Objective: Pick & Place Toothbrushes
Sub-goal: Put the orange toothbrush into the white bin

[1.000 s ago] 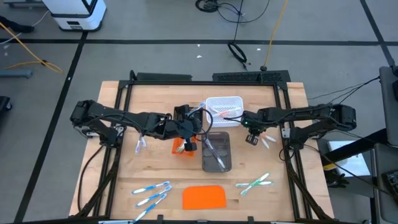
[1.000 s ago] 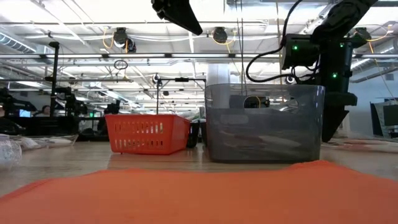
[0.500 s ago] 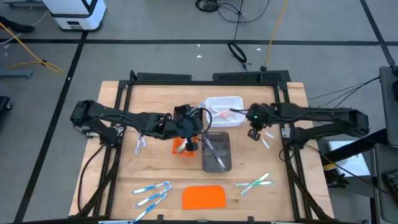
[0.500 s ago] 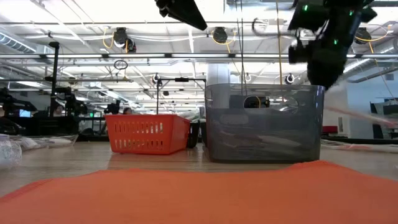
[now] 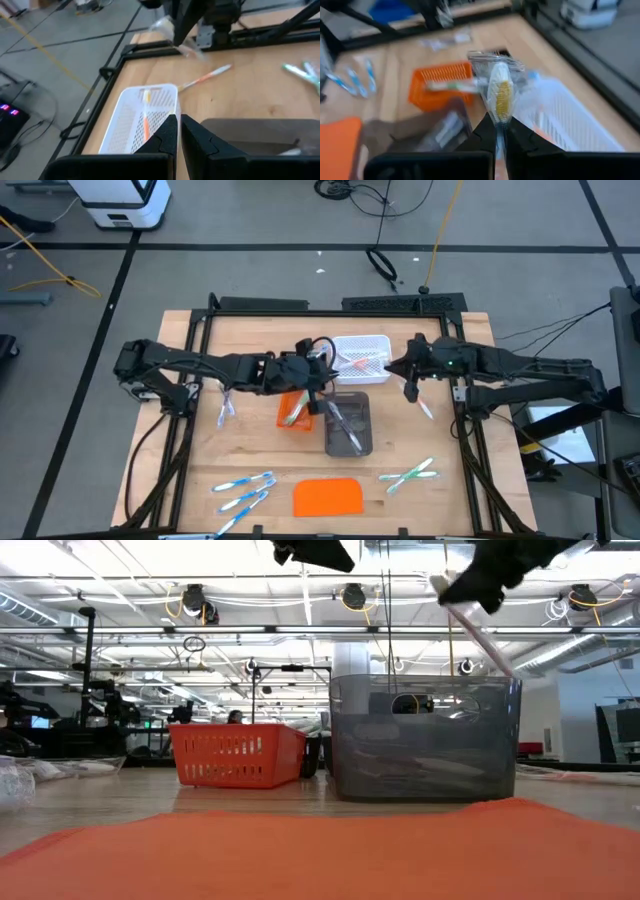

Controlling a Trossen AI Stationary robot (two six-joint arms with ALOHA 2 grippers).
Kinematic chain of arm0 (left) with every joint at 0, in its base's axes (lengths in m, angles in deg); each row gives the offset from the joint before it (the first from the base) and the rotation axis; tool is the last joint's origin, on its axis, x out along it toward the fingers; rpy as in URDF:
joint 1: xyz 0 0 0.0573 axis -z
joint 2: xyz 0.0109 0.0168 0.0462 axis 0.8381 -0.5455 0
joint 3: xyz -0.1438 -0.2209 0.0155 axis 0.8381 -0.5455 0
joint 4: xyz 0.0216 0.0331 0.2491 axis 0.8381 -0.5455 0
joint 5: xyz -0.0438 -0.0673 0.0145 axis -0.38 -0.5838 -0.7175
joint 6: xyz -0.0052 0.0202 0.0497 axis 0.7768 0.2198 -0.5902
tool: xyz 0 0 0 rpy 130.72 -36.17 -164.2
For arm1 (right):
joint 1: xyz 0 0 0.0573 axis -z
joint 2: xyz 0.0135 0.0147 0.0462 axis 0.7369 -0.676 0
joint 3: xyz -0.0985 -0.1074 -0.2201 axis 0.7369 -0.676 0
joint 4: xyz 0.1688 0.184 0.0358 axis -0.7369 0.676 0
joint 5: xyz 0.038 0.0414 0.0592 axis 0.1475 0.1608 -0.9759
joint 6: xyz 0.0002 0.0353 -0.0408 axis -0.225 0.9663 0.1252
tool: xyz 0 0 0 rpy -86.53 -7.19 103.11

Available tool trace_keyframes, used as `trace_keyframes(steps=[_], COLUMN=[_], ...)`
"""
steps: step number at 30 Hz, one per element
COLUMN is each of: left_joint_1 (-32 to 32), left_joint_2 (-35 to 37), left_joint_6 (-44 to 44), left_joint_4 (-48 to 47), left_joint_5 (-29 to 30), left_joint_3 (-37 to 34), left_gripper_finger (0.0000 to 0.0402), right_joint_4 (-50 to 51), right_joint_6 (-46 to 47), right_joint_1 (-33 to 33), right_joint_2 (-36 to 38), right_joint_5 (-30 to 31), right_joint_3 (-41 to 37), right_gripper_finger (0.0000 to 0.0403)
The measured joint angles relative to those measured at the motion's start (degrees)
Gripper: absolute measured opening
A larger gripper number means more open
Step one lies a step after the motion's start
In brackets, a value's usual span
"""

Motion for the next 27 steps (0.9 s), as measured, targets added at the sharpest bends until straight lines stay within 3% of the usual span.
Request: trace_keyframes(steps=[11, 20, 27], left_joint_1=[-2.6, -5.1, -6.6], left_joint_2=[-0.8, -4.6, -8.2], left_joint_6=[-2.1, -2.2, -1.9], left_joint_4=[8.1, 12.9, 22.2], left_joint_5=[-7.1, -8.2, -13.8], left_joint_3=[0.0, 0.0, 0.0], left_gripper_finger=[0.003, 0.0133, 0.0197], right_joint_4=[-19.2, -25.9, -29.2], right_joint_6=[-8.1, -11.5, -13.0], right_joint_1=[-2.5, -3.1, -3.3], right_joint_2=[-0.7, -2.0, -2.8], right_joint_5=[0.1, 0.0, 0.0], right_joint_3=[0.0, 0.0, 0.0], right_gripper_finger=[0.0002, 0.0002, 0.0003])
